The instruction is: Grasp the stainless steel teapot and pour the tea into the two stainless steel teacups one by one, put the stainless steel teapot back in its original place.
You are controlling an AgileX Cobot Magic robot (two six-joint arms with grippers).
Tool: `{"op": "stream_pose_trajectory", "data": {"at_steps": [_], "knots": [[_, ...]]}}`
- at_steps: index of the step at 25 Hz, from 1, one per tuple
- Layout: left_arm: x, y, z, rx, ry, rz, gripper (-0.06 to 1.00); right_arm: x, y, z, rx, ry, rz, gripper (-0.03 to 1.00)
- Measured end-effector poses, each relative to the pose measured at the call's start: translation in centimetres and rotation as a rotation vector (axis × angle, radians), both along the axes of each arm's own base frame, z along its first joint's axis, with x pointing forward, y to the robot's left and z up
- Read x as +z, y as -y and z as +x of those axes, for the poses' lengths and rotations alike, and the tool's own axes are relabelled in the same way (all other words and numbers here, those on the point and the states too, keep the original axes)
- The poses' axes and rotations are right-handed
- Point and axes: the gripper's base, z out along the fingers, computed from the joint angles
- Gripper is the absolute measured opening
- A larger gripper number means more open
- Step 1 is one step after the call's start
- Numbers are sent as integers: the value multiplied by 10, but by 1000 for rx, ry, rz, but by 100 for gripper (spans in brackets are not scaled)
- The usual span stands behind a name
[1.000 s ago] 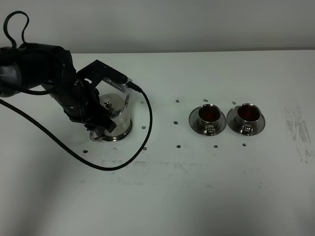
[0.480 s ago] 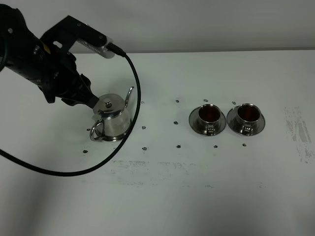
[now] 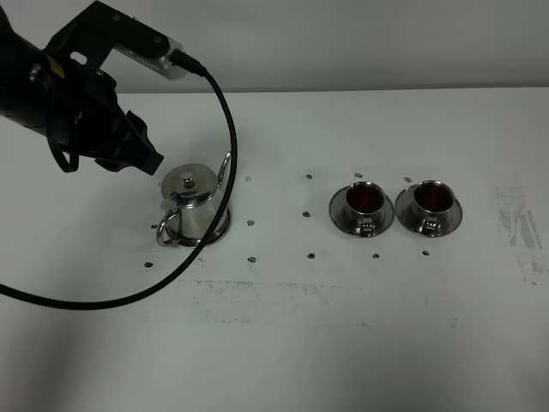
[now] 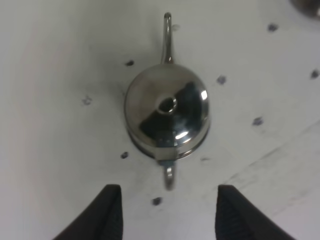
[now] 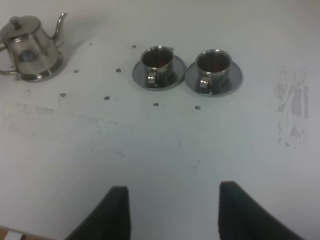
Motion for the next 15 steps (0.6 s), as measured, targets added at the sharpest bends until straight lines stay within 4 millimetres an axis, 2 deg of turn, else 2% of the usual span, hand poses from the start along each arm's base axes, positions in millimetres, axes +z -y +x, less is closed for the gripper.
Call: {"op": "stream_pose_trajectory", "data": {"at_steps": [6,15], "knots": [[35,-14,-32,154,-30,-69,47,0,0,0,0,0,0,40],[86,-48,-109,376,-73,-111,47,0,0,0,0,0,0,40]]}}
